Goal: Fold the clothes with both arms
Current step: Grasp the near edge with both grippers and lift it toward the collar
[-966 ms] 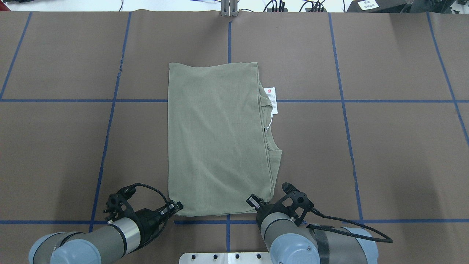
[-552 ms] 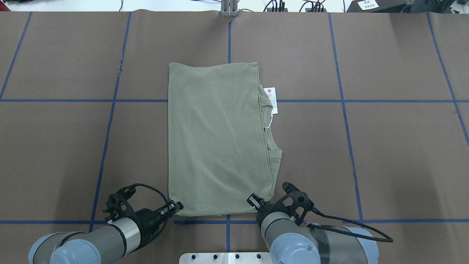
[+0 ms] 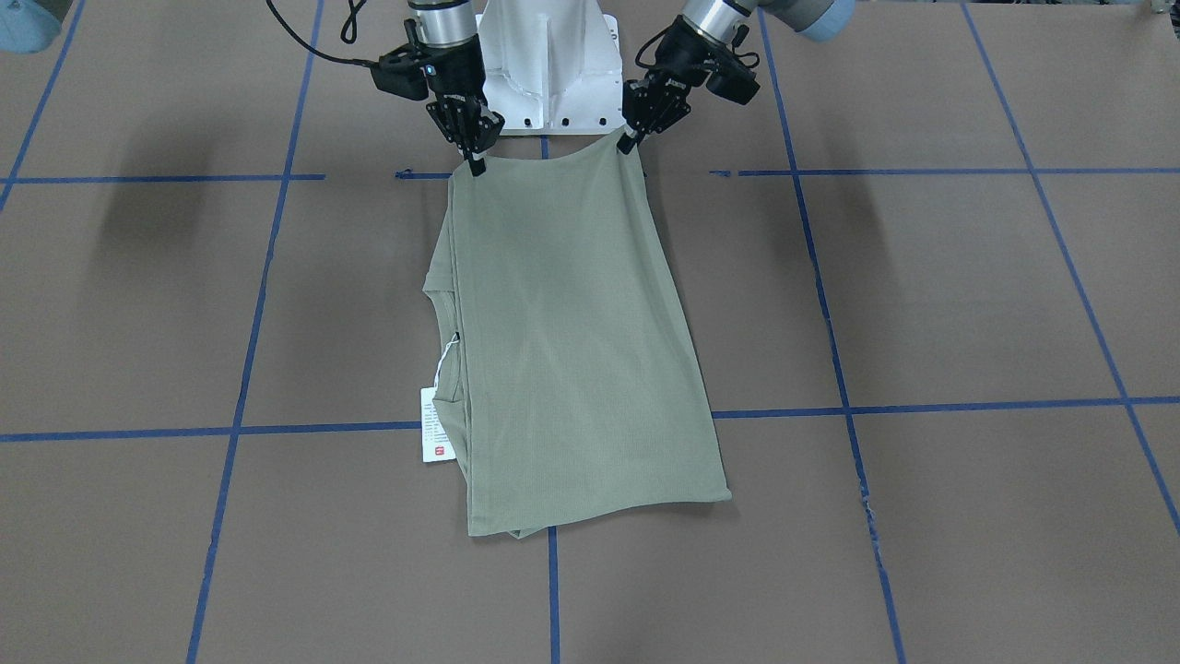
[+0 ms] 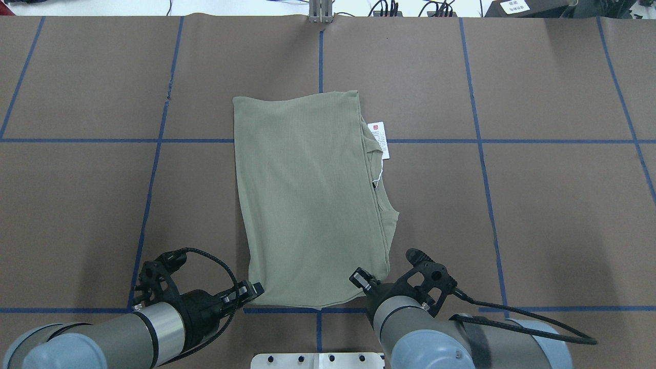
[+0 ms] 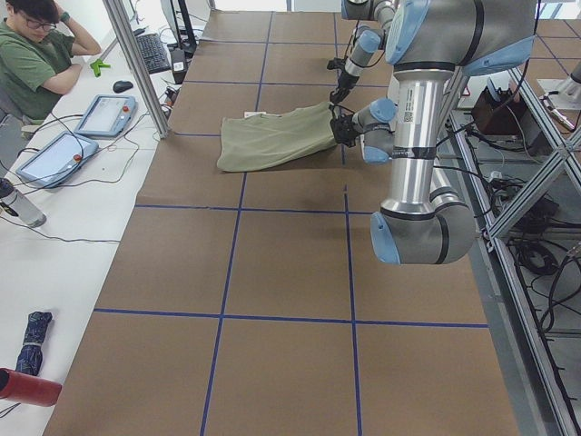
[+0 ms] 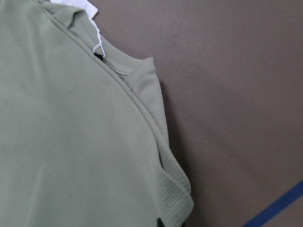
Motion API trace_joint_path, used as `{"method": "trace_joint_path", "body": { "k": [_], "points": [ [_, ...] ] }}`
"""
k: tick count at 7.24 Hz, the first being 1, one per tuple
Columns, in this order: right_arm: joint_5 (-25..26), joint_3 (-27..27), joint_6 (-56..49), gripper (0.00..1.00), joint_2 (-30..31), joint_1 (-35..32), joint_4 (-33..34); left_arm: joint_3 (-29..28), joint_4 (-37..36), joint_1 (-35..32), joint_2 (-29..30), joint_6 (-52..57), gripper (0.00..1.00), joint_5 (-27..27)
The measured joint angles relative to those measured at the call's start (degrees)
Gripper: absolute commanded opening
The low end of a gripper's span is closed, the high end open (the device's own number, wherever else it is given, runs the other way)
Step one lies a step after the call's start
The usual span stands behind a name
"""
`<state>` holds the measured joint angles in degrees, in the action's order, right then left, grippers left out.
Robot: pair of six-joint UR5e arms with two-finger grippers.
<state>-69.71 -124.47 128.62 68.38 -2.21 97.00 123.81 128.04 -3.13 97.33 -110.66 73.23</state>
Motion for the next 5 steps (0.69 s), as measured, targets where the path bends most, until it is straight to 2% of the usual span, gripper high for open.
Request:
{"method": "trace_joint_path", "body": {
  "k": [2,3,4,5],
  "points": [
    [-2.08,-12.40,-0.38,0.00,-3.22,0.81,15.88,14.21,-14.57,-1.05,0.65,0.32,0.00,6.86],
    [-3.00,-14.09,-2.03,0.00,-5.79,0.56,20.53,16.89,-18.11,-1.87,1.23,1.32,0.00,9.01],
    [-3.36,-13.40,-5.85,0.00,-7.37,-0.74,22.04,16.54,-19.58,-2.78,2.54,4.14,0.00,9.87],
    [-3.67,-10.75,-10.51,0.00,-8.35,-3.82,20.51,14.68,-20.12,-4.51,4.30,7.61,0.00,10.19]
  ]
}}
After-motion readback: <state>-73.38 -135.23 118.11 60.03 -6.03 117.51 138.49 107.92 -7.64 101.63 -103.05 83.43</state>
